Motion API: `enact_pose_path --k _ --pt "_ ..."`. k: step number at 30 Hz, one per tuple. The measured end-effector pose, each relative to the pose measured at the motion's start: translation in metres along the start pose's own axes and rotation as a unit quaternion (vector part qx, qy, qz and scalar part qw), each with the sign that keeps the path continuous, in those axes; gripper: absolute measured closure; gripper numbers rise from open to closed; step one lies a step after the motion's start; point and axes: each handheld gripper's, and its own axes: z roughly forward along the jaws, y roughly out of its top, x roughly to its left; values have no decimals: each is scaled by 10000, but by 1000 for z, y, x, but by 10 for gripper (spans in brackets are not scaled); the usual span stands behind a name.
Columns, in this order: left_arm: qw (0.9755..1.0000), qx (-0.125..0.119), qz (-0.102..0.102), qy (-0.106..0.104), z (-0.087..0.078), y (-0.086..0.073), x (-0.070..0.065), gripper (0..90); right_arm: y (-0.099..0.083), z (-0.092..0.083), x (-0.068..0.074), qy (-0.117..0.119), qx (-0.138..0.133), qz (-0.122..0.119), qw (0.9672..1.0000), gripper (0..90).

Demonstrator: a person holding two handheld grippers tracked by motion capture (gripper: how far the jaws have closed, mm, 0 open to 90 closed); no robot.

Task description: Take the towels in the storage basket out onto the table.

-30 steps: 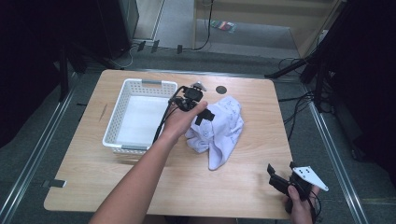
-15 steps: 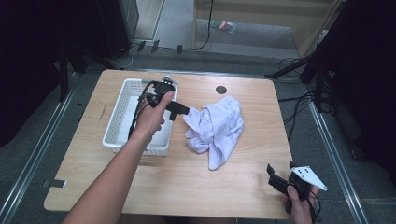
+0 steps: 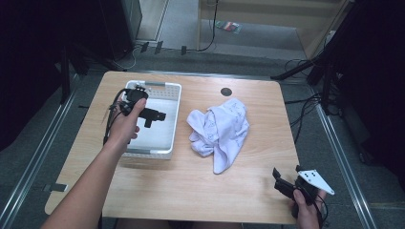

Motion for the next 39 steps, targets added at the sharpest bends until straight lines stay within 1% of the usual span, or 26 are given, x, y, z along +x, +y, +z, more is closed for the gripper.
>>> enact_pose_path --k 2,5,7,9,12,18,19,21,24,25,26,28,31,33,35,36,37,38,39 --pt "10000 -18 10 54 -4 -4 5 19 0 0 0 -12 6 -14 10000 126" --pt "9999 -104 -41 57 -8 -12 13 20 0 0 0 -24 7 -15 10000 126" --pt "9998 -143 -97 109 -12 -16 18 19 0 0 0 -30 2 -16 10000 126" --pt "9996 -161 -58 202 -14 -21 22 19 0 0 0 -42 8 -1 10000 126" --pt "9996 -185 -79 192 -19 -29 30 19 0 0 0 -42 0 14 10000 126" --pt "9990 -240 -115 354 -28 -47 46 19 0 0 0 -54 10 2 10000 126" --pt "9989 -277 -161 354 -30 -51 48 20 0 0 0 -55 16 0 10000 126" --pt "9986 -336 -161 381 -34 -59 53 19 0 0 0 -58 13 -6 10000 126" --pt "9973 -481 -251 502 -39 -71 62 19 0 0 0 -61 11 -1 10000 126" --pt "9966 -562 -300 521 -41 -75 66 19 0 0 0 -62 12 -2 10000 126" --pt "9957 -669 -410 489 -44 -80 71 19 0 0 0 -66 10 -13 10000 126" --pt "9943 -814 -503 468 -49 -87 76 19 0 1 0 -69 7 -16 10000 127" --pt "9925 -973 -518 526 -54 -100 81 19 0 1 0 -80 6 -12 10000 127" --pt "9915 -1059 -481 591 -56 -108 84 19 0 0 1 -72 20 -1 10000 127" --pt "9897 -1185 -494 632 -58 -115 86 19 0 1 1 -81 24 -4 10000 127" --pt "9876 -1295 -545 694 -59 -120 87 19 0 1 1 -88 26 -4 10000 126" --pt "9849 -1442 -608 737 -61 -124 88 19 0 1 1 -94 29 -9 10000 127" --pt "9826 -1572 -661 733 -62 -129 91 19 0 1 1 -95 28 -7 10000 127" --pt "9812 -1650 -693 723 -63 -133 92 19 0 0 1 -94 26 -10 10000 127"
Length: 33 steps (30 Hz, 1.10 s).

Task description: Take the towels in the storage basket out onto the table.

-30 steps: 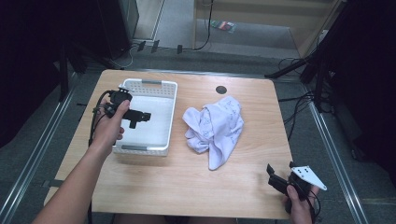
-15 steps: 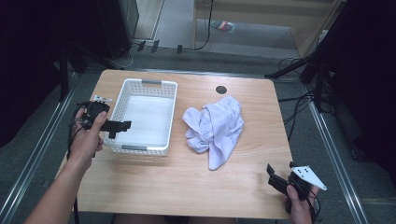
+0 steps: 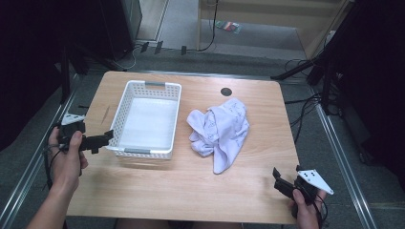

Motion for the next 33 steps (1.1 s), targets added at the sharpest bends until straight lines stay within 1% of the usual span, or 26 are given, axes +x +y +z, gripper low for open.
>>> enact_pose_path --k 2,5,8,9,10,12,16,17,18,20,21,22,23,24,25,26,27,29,31,33 --pt "9999 -150 -33 -51 -4 -7 5 19 0 0 0 -5 -13 5 10000 127" --pt "9993 -353 -73 -43 -9 -18 11 19 0 0 0 -2 -16 0 10000 127" --pt "9982 -587 -82 -53 -14 -29 16 19 0 0 0 -10 -15 -5 10000 127" --pt "9974 -713 -64 18 -15 -34 17 19 0 0 0 -15 -14 -4 10000 127" --pt "9967 -799 -82 71 -17 -38 18 19 0 0 0 -15 -11 5 10000 127" --pt "9956 -923 -165 63 -18 -45 22 19 0 0 0 -24 -10 8 10000 127" --pt "9948 -992 -248 -16 -15 -61 28 19 0 0 0 -47 -16 11 10000 127" --pt "9949 -977 -231 -66 -15 -65 30 19 0 0 0 -46 -17 19 10000 128" --pt "9948 -991 -224 -64 -14 -68 31 19 0 0 0 -46 -15 22 10000 127" --pt "9937 -1076 -295 -106 -14 -75 34 19 0 0 0 -51 -18 23 10000 128" --pt "9931 -1123 -314 -96 -14 -79 35 19 0 0 0 -53 -19 27 10000 128" --pt "9930 -1148 -292 -24 -15 -83 36 19 0 0 0 -56 -17 23 10000 128" --pt "9926 -1175 -295 -9 -15 -86 37 19 0 0 0 -59 -13 37 10000 128" --pt "9924 -1194 -300 -40 -15 -89 38 19 0 0 0 -60 -13 34 10000 128" --pt "9921 -1221 -273 -17 -15 -92 40 19 0 0 0 -59 -15 40 10000 128" --pt "9925 -1201 -237 2 -15 -95 42 19 0 0 0 -60 -19 39 10000 128" --pt "9930 -1160 -238 -25 -15 -98 44 20 0 0 0 -63 -16 44 10000 128" --pt "9932 -1129 -286 4 -15 -105 48 19 0 0 0 -65 -6 36 10000 128" --pt "9940 -1043 -332 37 -15 -112 52 20 0 -1 0 -65 -4 42 10000 127" --pt "9944 -976 -340 216 -15 -118 55 21 0 0 0 -63 -3 34 10000 128"
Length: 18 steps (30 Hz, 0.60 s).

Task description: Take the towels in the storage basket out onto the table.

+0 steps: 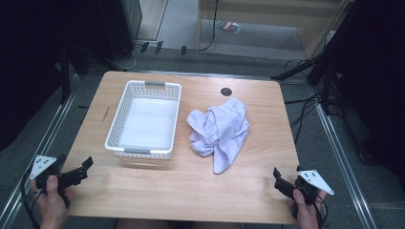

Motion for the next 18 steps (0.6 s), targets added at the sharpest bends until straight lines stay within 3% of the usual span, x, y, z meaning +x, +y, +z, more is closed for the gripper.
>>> enact_pose_path --k 4,7,9,18 --pt "9999 -62 -36 86 -3 -3 4 58 0 0 0 28 15 -19 10000 126" --pt "9997 -76 168 159 -5 -7 6 59 0 0 0 44 9 -23 10000 126" --pt "9999 -46 145 64 -3 -8 6 59 0 0 0 52 17 -38 10000 126" --pt "9998 143 69 91 4 -9 1 62 0 0 1 56 20 -69 10000 126"
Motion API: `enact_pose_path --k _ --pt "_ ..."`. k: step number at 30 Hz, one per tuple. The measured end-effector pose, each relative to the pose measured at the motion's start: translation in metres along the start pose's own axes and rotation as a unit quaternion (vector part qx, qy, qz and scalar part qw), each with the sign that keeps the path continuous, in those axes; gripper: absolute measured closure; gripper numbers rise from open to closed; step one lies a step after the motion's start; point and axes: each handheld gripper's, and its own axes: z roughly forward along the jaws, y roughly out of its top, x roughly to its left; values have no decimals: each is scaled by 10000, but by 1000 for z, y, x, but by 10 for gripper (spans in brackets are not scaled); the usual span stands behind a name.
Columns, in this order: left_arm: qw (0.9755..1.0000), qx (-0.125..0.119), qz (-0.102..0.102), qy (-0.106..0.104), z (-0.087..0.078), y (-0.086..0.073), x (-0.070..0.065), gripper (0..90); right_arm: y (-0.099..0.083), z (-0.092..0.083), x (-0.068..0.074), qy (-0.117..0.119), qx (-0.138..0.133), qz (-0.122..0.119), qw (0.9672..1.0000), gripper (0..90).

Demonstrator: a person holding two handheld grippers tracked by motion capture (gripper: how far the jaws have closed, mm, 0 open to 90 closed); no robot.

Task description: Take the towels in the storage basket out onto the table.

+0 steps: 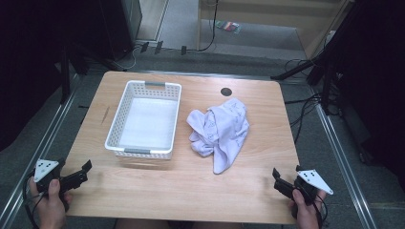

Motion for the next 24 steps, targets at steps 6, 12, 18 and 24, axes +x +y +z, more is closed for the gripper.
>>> enact_pose_path --k 6,12,18,24 --pt "9998 66 -164 -49 1 1 4 65 0 0 0 3 -5 19 10000 126" --pt "9999 103 -106 3 2 1 2 65 0 0 0 -9 -3 16 10000 126" --pt "9998 136 -124 -13 2 1 2 65 0 0 0 -9 -3 17 10000 126" --pt "9998 166 -111 -16 3 1 2 65 0 0 0 -3 -2 14 10000 126"
